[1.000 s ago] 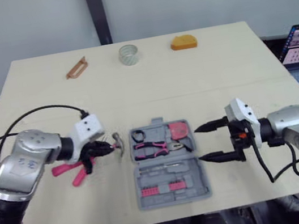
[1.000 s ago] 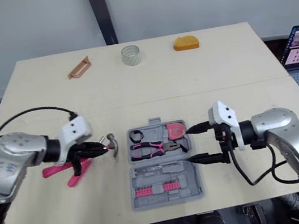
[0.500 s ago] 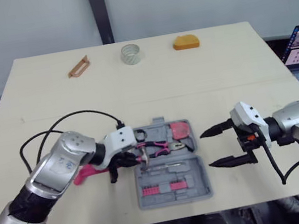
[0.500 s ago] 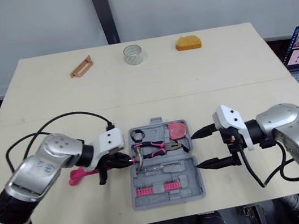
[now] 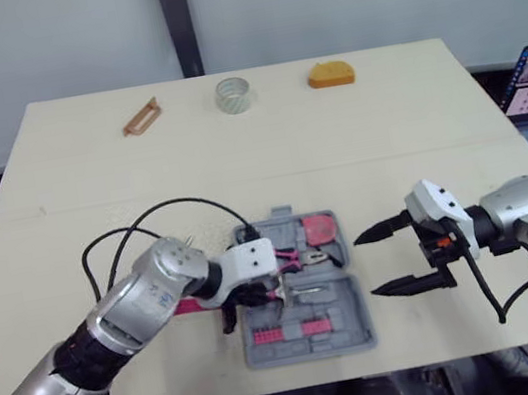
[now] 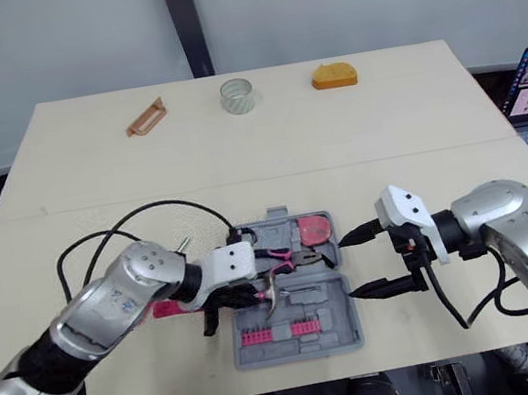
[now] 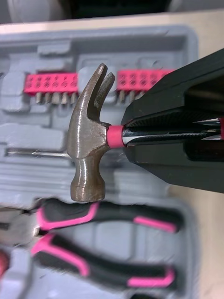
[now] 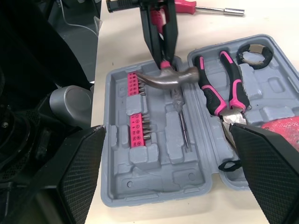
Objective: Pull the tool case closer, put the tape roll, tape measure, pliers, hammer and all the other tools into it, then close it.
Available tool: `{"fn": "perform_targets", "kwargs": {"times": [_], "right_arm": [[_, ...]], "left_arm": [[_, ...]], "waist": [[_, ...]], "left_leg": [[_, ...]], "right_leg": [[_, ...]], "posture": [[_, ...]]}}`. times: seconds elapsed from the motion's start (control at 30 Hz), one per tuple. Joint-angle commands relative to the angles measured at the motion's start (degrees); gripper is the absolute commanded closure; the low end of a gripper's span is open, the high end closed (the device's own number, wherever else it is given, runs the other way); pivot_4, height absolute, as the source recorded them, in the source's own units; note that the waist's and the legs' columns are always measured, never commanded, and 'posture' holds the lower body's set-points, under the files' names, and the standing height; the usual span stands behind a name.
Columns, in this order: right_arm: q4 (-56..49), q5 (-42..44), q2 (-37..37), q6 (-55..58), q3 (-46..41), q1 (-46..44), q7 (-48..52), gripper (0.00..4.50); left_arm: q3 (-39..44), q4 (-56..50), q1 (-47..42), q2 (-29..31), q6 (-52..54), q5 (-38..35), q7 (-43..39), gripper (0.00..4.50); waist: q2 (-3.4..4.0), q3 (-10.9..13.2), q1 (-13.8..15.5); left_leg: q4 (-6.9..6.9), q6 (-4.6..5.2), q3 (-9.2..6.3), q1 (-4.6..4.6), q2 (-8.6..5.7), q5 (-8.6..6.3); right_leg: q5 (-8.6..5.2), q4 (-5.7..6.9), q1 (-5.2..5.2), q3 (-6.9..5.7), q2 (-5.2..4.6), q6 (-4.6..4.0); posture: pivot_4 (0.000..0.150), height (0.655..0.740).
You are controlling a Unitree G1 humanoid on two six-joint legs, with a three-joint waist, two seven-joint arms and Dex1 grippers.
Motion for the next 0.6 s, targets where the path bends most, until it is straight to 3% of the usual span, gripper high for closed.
{"fn": "perform_targets", "kwargs": {"times": [0.03,0.6], "right_arm": [[-1.07,0.4,-0.59,0.12,-0.82,-0.08,0.6,0.0],[-0.79,0.17,-0.58,0.38,-0.8,-0.04,0.37,0.0]], "left_arm": [[-0.73,-1.68,-0.99,-1.31,0.36,0.33,0.27,4.48],[-5.83,3.37,-4.84,-12.39,1.47,1.42,2.81,4.48]], "waist": [[0.0,0.0,-0.13],[0.0,0.0,-0.13]], "left_leg": [[0.0,0.0,0.0,0.0,0.0,0.0],[0.08,0.01,-0.03,-0.02,0.0,0.0]], "right_leg": [[0.0,0.0,0.0,0.0,0.0,0.0],[0.0,0.03,0.02,-0.01,0.0,0.0]], "posture": [[0.15,0.74],[0.15,0.74]]}}
